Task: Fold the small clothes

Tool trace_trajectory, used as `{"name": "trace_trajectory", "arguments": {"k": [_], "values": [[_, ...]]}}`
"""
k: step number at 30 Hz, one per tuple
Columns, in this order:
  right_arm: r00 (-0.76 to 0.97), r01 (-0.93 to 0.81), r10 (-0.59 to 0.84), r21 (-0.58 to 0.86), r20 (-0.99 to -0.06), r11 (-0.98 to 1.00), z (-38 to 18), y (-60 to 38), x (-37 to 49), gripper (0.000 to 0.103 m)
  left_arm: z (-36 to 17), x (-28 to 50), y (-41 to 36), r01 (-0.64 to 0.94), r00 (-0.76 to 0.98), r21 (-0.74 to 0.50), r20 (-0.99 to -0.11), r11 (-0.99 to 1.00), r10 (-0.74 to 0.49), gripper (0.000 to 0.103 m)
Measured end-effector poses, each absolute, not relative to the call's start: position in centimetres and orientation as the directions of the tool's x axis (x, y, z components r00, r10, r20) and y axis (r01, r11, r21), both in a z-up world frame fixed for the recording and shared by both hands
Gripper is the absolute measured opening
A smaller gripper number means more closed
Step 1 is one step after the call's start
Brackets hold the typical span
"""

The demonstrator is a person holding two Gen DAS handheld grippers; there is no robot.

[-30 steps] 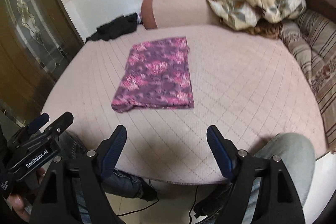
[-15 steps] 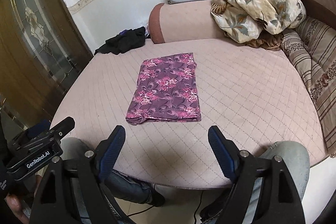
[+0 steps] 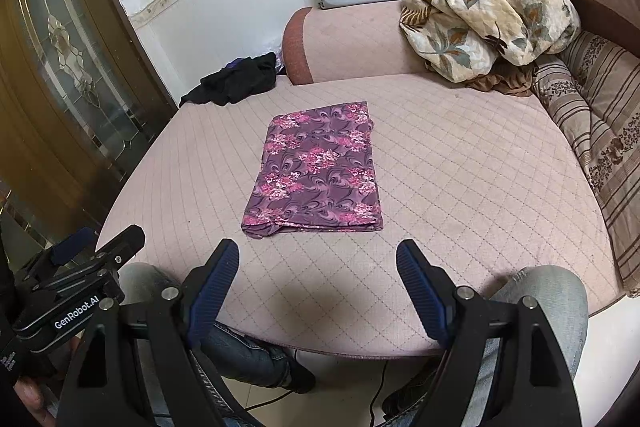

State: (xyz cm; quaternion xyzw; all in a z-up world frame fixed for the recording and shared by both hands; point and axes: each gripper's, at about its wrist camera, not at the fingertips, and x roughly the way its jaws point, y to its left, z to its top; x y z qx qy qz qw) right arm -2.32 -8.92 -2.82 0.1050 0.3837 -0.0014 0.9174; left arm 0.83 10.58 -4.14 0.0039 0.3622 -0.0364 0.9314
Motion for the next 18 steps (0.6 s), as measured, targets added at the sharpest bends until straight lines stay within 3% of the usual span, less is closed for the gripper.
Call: {"name": "trace_trajectory", "arguments": {"k": [18], "values": [[0.711, 0.092, 0.067, 0.187, -0.701, 0.978, -2.36, -8.44, -2.65, 0.080, -4.21, 0.84, 10.90, 0.071, 0.728, -0.017, -0.682, 0.997, -0.063, 0.093]]}}
